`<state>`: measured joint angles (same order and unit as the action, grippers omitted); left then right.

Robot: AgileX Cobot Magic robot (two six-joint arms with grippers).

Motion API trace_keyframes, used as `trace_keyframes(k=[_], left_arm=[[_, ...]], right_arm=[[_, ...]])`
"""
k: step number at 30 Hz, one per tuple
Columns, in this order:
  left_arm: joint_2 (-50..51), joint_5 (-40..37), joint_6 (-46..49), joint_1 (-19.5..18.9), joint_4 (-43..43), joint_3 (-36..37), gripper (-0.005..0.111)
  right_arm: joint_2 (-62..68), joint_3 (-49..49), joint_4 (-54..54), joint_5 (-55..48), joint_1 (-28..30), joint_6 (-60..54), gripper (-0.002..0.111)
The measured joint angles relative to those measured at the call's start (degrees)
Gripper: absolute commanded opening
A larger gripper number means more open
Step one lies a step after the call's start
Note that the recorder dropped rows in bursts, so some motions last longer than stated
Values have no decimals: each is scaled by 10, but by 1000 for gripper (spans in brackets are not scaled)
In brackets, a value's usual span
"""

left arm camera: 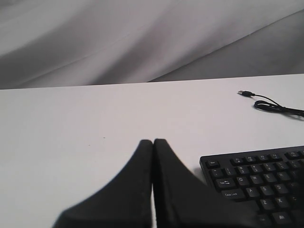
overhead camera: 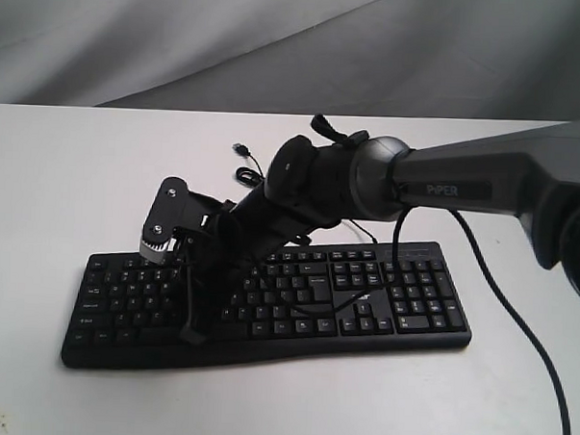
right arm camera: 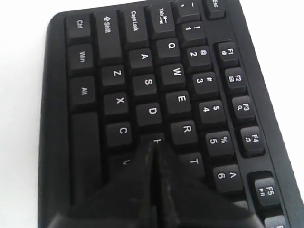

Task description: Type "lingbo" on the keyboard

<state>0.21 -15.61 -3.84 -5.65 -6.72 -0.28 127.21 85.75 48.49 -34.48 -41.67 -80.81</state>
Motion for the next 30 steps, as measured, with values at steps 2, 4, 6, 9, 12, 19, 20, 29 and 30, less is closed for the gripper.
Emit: trace_keyframes(k=[2, 4, 6, 9, 12, 19, 20, 29, 30], left_arm=[[0, 0, 0, 0, 0, 0, 1], [0, 0, 0, 0, 0, 0, 1], [0, 0, 0, 0, 0, 0, 1], [0, 0, 0, 0, 0, 0, 1], [0, 0, 0, 0, 0, 0, 1], [0, 0, 0, 0, 0, 0, 1], [0, 0, 0, 0, 0, 0, 1], [0, 0, 0, 0, 0, 0, 1], [0, 0, 0, 0, 0, 0, 1]], right_arm=[[0, 0, 0, 5, 0, 0, 0], [0, 0, 0, 7, 0, 0, 0], [1, 0, -1, 9, 0, 0, 0], [5, 0, -2, 10, 0, 0, 0], [5, 0, -8, 10, 0, 3, 0], [7, 0, -10, 10, 0, 3, 0], [9, 0, -10, 10, 0, 3, 0], [0, 0, -27, -2, 0, 19, 0], [-10, 0, -44, -17, 0, 36, 0]])
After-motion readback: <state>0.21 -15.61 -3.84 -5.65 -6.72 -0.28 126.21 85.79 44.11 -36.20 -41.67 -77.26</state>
